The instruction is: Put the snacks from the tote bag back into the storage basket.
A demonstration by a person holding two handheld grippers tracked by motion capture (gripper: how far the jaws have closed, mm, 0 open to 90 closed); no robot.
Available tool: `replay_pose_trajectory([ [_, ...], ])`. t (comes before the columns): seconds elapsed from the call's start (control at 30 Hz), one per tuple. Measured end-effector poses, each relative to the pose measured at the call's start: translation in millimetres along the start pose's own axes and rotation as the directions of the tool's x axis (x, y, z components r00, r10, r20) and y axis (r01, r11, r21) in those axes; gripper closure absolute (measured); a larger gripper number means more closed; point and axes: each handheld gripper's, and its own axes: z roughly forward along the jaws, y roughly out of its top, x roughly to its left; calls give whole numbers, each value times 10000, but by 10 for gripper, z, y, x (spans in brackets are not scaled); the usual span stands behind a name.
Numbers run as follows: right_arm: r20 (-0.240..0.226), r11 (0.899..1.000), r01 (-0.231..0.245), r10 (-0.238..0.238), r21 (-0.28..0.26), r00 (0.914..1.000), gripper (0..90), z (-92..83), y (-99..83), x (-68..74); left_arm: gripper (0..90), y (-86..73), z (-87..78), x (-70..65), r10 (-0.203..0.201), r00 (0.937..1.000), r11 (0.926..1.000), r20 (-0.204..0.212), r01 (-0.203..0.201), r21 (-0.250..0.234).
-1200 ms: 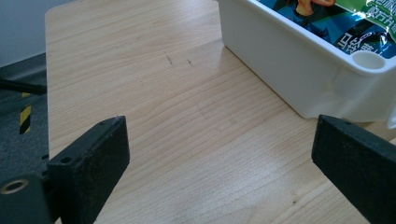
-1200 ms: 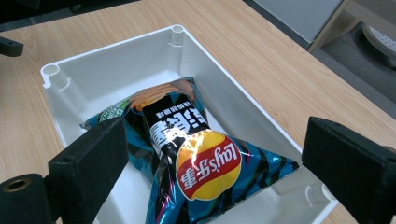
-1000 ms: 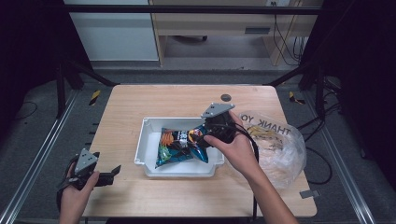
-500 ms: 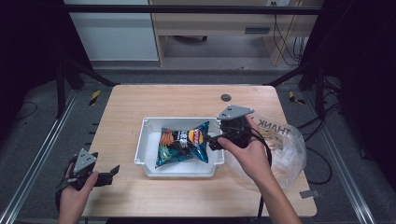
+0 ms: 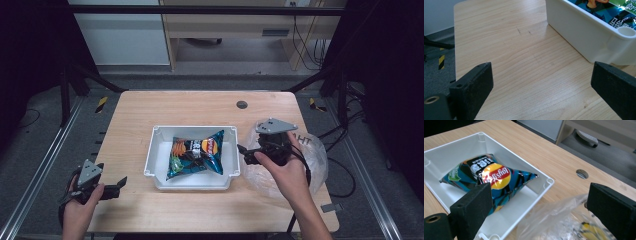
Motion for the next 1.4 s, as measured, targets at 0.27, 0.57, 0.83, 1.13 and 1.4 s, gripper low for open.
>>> replay_pose_trajectory([
  [0.27,507,9995,-317,314,40,9982,73,-114,-187,-128,38,-9,-12,26,-109,9999,9999,-84,109,-31],
  [0.57,1002,9966,-807,787,161,9918,75,-152,-391,-264,37,-15,-17,38,-174,9997,9998,-160,174,-40],
  [0.83,1268,9931,-1080,1015,455,9867,75,-120,-589,-282,37,-18,-22,54,-226,9996,9997,-194,225,-39],
  [1.13,1307,9884,-1329,1226,733,9838,74,-19,-817,-283,37,-21,-24,64,-174,9995,9998,-277,174,-8],
  [1.4,1303,9847,-1448,1317,966,9827,73,42,-919,-240,37,-23,-26,66,-169,9994,9999,-298,168,-21],
])
